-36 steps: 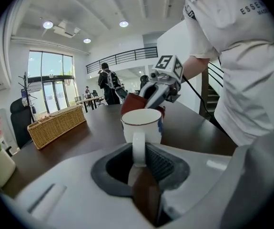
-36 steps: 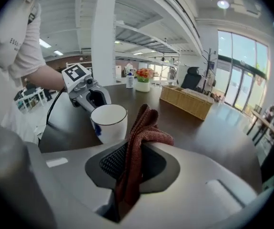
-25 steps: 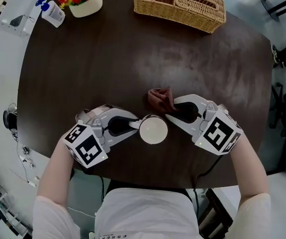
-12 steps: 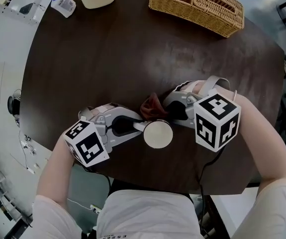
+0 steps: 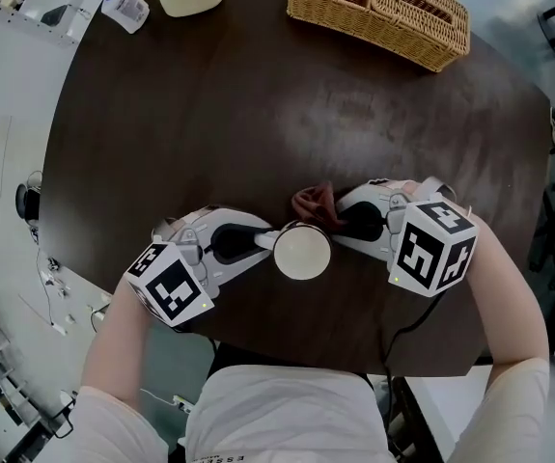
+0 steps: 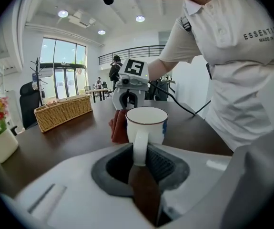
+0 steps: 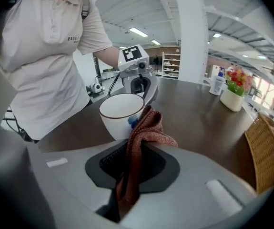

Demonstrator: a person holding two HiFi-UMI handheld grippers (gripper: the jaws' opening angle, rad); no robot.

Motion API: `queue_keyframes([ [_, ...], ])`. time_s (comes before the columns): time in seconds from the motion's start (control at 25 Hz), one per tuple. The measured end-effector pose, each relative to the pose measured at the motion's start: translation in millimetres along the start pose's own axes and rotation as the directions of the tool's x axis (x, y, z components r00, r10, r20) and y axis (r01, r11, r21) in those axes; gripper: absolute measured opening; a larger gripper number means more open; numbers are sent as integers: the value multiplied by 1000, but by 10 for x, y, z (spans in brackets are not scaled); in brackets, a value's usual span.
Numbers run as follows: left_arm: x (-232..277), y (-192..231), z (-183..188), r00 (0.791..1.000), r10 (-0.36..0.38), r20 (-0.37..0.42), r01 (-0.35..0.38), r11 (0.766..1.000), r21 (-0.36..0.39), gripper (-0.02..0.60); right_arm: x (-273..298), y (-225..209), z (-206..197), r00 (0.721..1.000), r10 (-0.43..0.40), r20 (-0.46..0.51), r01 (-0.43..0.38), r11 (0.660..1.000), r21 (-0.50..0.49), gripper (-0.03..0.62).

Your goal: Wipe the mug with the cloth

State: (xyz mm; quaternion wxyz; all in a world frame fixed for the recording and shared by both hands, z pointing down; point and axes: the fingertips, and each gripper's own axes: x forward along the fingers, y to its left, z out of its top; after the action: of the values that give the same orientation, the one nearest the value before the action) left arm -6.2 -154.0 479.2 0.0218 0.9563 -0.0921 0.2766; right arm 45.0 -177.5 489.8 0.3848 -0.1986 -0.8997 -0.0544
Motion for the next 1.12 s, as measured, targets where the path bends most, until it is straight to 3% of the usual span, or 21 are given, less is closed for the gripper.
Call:
queue_keyframes([
  [0.28,-11,-30,-39,996,90,-18,-91,996,-27,77,-86,224,-23,982,-185,48,173,966,191,81],
  [0.48,-13,-46,-37,993,117,-5,-118,993,-23,77,-74,506,-4,961,-272,52,242,918,314,83],
  [0.56,-22,-54,-29,992,128,4,-127,992,-24,75,-70,603,-1,950,-312,33,276,883,380,83],
  [0.64,-31,-57,-1,990,142,20,-142,989,-34,75,-99,625,-33,919,-394,-19,359,814,457,83],
  [0.68,-32,-58,12,988,152,30,-151,988,-39,74,-132,617,-54,895,-444,-47,406,763,503,83],
  [0.84,-24,-93,24,980,188,69,-184,981,-57,72,-312,605,-147,781,-608,-144,523,511,682,83],
  [0.92,-34,-114,27,978,192,87,-186,980,-71,71,-374,617,-191,739,-648,-186,548,418,724,83],
  [1.0,-50,-128,37,976,190,102,-182,980,-83,71,-395,640,-222,716,-665,-215,564,368,739,83],
  [1.12,-60,-177,61,979,170,116,-161,983,-83,71,-384,684,-218,705,-667,-238,576,344,742,83],
])
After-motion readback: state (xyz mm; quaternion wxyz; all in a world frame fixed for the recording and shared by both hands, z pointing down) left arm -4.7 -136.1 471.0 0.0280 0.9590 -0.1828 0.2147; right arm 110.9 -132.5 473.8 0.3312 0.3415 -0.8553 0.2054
